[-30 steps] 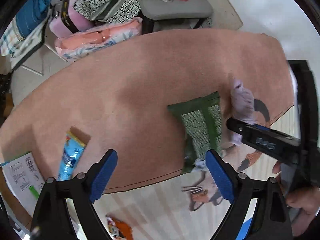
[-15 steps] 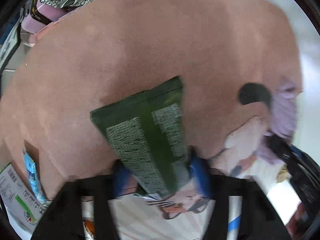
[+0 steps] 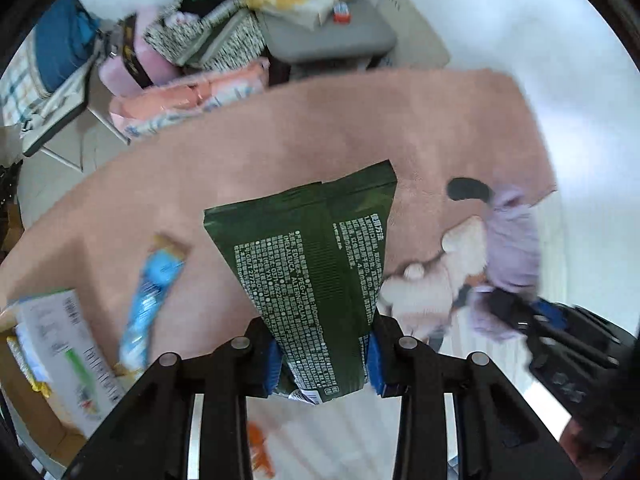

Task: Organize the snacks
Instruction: 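Grasp the dark green packet with left tool while right grasps lavender cloth, then place the green packet in the box with left tool while right releases cloth there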

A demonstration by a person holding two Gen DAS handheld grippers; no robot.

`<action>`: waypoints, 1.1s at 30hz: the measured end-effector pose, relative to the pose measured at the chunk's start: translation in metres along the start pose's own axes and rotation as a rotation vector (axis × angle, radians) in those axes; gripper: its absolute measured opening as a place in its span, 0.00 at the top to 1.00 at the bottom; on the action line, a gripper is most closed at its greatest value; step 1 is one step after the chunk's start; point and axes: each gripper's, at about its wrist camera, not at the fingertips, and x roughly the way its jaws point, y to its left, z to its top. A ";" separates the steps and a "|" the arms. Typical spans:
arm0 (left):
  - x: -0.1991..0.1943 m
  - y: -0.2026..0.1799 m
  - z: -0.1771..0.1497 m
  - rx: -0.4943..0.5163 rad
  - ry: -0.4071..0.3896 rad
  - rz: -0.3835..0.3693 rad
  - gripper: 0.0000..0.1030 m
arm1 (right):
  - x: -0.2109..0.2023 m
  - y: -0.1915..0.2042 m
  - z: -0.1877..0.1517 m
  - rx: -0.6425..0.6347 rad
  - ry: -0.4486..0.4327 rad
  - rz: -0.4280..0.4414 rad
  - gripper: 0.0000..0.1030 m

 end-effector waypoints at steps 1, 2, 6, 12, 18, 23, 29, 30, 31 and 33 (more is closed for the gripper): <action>-0.015 0.009 -0.009 -0.002 -0.021 -0.004 0.71 | -0.005 0.018 -0.007 -0.020 -0.008 0.012 0.76; -0.031 0.023 -0.015 -0.003 -0.044 -0.011 0.71 | -0.012 0.039 -0.019 -0.048 -0.017 0.026 0.76; -0.092 0.087 -0.069 -0.055 -0.107 -0.034 0.70 | -0.034 0.119 -0.070 -0.152 -0.030 0.088 0.76; -0.143 0.208 -0.148 -0.185 -0.133 0.004 0.70 | -0.046 0.235 -0.153 -0.300 -0.007 0.193 0.76; -0.143 0.330 -0.202 -0.303 -0.084 0.090 0.70 | -0.012 0.372 -0.226 -0.438 0.090 0.270 0.76; -0.112 0.399 -0.219 -0.358 0.015 0.081 0.70 | 0.030 0.454 -0.259 -0.488 0.146 0.254 0.76; -0.061 0.439 -0.216 -0.363 0.133 0.020 0.70 | 0.090 0.502 -0.275 -0.506 0.211 0.180 0.76; -0.052 0.440 -0.215 -0.358 0.151 0.009 0.70 | 0.097 0.504 -0.277 -0.505 0.219 0.166 0.76; -0.044 0.441 -0.215 -0.355 0.168 0.005 0.70 | 0.107 0.507 -0.278 -0.507 0.226 0.146 0.76; -0.032 0.439 -0.212 -0.344 0.195 -0.015 0.70 | 0.118 0.509 -0.279 -0.510 0.236 0.126 0.76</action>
